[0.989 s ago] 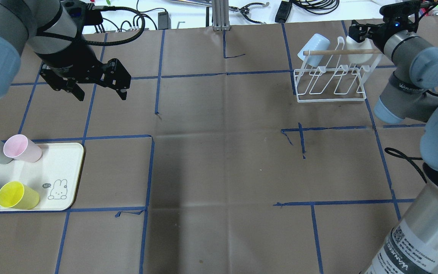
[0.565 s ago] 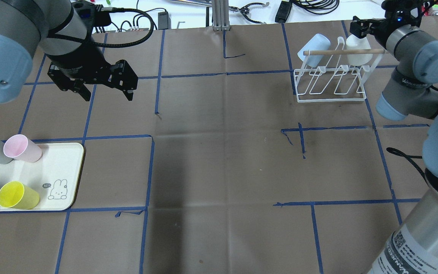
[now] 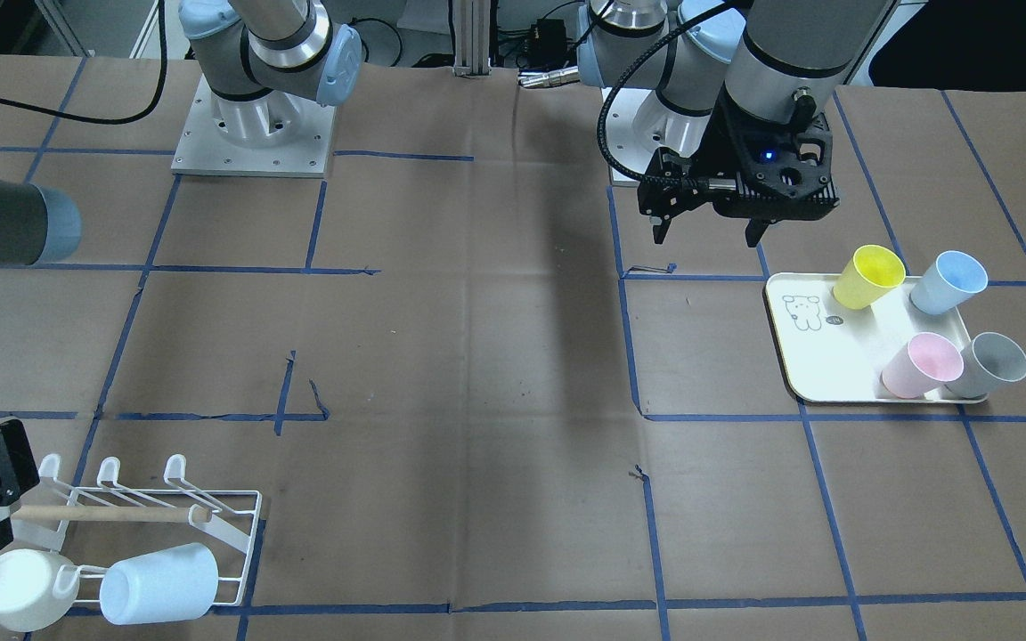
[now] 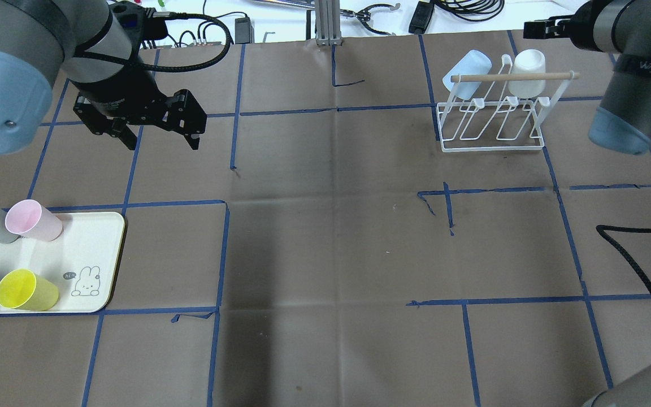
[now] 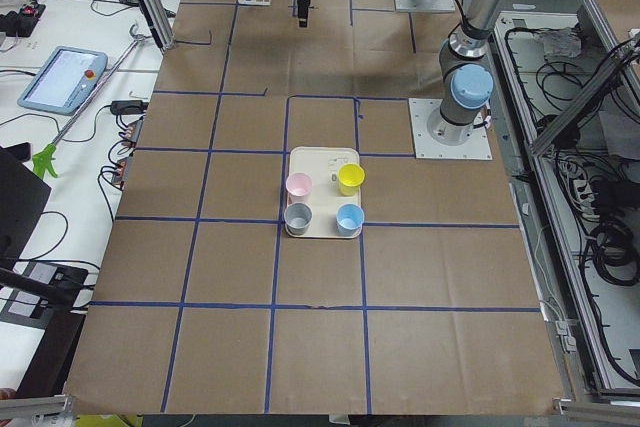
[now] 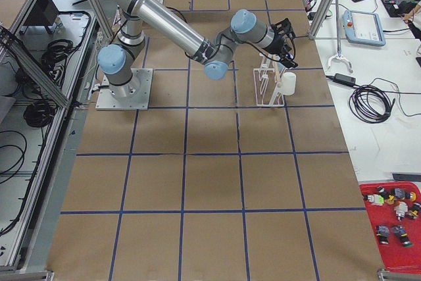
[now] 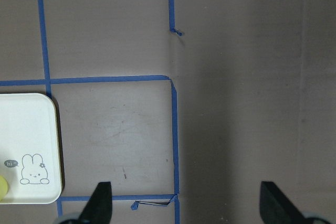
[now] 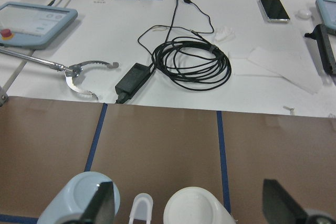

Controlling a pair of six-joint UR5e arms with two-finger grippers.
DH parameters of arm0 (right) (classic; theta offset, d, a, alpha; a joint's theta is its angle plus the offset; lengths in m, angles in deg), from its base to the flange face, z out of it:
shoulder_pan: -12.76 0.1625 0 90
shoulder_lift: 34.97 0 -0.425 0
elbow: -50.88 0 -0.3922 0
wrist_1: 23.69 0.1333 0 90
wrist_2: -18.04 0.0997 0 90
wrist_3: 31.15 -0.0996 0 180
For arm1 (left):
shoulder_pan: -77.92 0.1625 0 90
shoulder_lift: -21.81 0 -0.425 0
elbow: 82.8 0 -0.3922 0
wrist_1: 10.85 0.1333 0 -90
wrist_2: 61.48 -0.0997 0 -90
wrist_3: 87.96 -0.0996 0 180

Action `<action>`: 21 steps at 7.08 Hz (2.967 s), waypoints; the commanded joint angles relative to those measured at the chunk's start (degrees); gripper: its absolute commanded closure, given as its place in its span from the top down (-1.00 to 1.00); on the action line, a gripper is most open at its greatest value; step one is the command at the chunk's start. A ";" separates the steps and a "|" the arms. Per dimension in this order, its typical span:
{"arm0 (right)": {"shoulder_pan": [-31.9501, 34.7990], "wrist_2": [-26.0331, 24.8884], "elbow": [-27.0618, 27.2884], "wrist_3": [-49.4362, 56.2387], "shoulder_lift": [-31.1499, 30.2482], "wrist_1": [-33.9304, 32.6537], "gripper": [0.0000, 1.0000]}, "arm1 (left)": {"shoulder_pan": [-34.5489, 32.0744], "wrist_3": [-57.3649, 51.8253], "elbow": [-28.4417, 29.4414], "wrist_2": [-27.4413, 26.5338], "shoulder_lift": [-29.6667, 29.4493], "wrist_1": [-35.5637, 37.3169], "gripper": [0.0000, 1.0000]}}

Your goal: Transfer IKEA cup to right arm and place on rack

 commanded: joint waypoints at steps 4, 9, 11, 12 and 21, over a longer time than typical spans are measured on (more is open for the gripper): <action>11.90 -8.72 -1.83 -6.06 -14.19 44.05 0.99 | 0.00 -0.02 -0.01 0.00 0.03 0.00 0.99; 17.78 -8.46 -8.42 -4.93 -16.85 68.96 0.99 | 0.09 -0.02 -0.10 0.00 0.12 -0.08 0.99; 20.18 -9.59 -8.70 -6.86 -20.43 74.56 0.99 | 0.00 -0.02 -0.10 0.00 0.03 -0.08 0.99; 20.27 -14.21 -6.43 -9.83 -24.20 75.17 0.99 | 0.09 -0.02 -0.10 0.00 0.03 0.00 0.99; 20.09 -15.05 -1.31 -13.55 -26.61 70.87 1.00 | 0.09 -0.11 -0.27 0.00 0.21 0.00 0.99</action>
